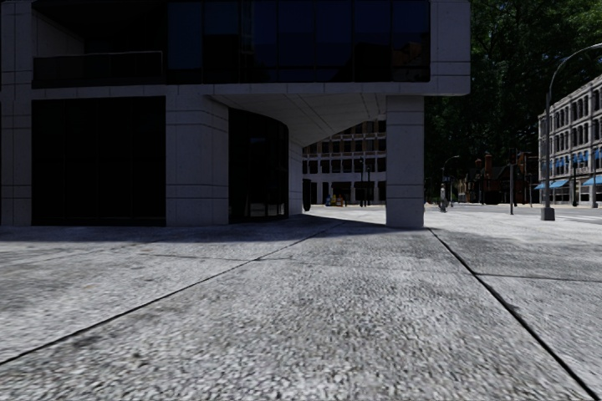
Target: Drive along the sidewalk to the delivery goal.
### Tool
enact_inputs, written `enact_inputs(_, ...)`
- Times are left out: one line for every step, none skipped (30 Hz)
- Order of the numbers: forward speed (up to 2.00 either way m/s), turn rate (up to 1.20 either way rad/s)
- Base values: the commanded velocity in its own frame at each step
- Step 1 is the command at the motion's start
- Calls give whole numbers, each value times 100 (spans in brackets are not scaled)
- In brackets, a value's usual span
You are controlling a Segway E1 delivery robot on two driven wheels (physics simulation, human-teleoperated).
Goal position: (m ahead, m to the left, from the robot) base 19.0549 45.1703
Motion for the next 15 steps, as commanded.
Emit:
enact_inputs(200,0)
enact_inputs(200,0)
enact_inputs(200,0)
enact_inputs(200,0)
enact_inputs(200,0)
enact_inputs(200,0)
enact_inputs(200,0)
enact_inputs(200,0)
enact_inputs(200,0)
enact_inputs(200,0)
enact_inputs(200,0)
enact_inputs(200,0)
enact_inputs(200,0)
enact_inputs(200,0)
enact_inputs(200,0)
